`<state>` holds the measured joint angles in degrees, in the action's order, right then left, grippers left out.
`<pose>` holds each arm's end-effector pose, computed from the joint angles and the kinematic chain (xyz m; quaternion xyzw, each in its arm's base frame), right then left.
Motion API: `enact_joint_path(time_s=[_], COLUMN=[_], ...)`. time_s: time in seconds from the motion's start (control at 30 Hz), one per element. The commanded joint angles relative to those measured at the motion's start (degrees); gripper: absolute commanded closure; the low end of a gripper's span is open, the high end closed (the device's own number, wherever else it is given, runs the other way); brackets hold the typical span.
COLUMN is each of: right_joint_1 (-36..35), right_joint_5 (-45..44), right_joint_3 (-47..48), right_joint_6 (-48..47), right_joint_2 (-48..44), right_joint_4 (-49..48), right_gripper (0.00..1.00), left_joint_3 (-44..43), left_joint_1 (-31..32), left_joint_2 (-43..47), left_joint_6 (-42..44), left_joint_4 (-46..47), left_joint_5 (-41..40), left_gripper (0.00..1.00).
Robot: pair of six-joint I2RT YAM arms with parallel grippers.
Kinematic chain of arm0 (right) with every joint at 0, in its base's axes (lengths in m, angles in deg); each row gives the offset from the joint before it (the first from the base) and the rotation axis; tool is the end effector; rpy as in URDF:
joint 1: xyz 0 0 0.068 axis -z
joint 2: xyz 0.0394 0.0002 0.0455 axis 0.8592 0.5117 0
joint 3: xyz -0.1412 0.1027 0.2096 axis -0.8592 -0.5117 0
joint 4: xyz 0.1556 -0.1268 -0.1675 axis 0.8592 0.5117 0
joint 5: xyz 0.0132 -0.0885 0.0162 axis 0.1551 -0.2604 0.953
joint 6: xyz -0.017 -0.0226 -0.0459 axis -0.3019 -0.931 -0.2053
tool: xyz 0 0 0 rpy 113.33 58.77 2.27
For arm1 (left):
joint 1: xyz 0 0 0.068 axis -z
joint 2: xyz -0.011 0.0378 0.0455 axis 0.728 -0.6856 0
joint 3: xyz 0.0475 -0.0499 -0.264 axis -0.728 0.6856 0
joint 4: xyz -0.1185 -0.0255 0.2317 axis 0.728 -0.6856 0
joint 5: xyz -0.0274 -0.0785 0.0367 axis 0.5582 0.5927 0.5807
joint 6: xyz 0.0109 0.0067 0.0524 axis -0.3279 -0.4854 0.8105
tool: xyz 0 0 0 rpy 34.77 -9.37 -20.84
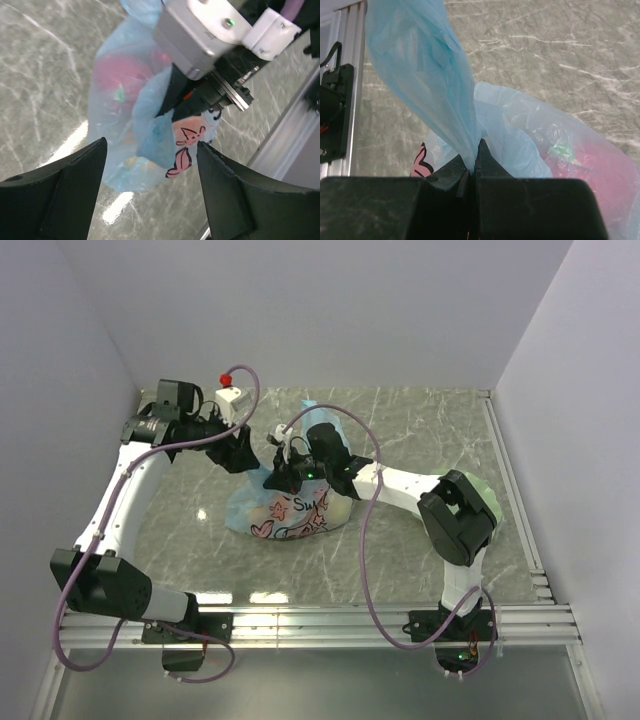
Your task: Place the fake fruits into the plastic bag and tie a complex knot
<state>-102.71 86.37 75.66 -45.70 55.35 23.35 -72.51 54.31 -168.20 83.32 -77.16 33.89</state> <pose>0.2974 0.3131 0.2372 -0.4827 0.6358 0.4415 0.4096 0.2735 -0.0592 0.3743 0.3061 0.8312 -0.2841 0.3670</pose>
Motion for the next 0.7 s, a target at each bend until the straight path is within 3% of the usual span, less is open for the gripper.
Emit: enact_joint_path(time_s=[0.0, 0.3, 0.4, 0.43, 0.5, 0.6, 0.67], right_joint_1=[-0.29, -0.99, -0.99, -0.99, -0.90, -1.08, -0.99], right_joint_5=[0.46, 0.90, 0.72, 0.72, 0.55, 0.20, -0.68], right_joint_3=[2.02, 2.29, 2.02, 1.94, 1.58, 1.41, 1.85], right_joint_6=[-2.82, -4.14, -4.31, -4.31, -4.49, -5.02, -5.19], right_joint_2=[-2.80, -4.03, -4.38, -4.64, -5.00, -5.09, -4.74], right_joint_4=[1.01, 1.54, 1.63, 1.71, 1.54, 1.71, 2.33], right_gripper=[0.96, 0.93, 0.93, 0.92, 0.92, 0.90, 0.84], left_joint_3=[-2.65, 0.87, 1.04, 1.22, 1.22, 0.61, 0.43], left_joint_1=[1.89, 7.17, 7.43, 7.43, 7.43, 7.35, 7.17], left_joint_2=[-1.04, -2.62, -3.77, -4.20, -4.65, -5.09, -3.43], left_joint_6=[5.00, 6.49, 7.55, 8.25, 9.39, 11.59, 11.59], left_joint_4=[-3.39, 1.63, 0.76, -0.03, -1.35, -4.34, -3.74], left_joint_5=[1.24, -10.36, -11.25, -12.12, -12.65, -10.82, -7.66], left_gripper=[0.23, 0.27, 0.41, 0.50, 0.56, 0.75, 0.99])
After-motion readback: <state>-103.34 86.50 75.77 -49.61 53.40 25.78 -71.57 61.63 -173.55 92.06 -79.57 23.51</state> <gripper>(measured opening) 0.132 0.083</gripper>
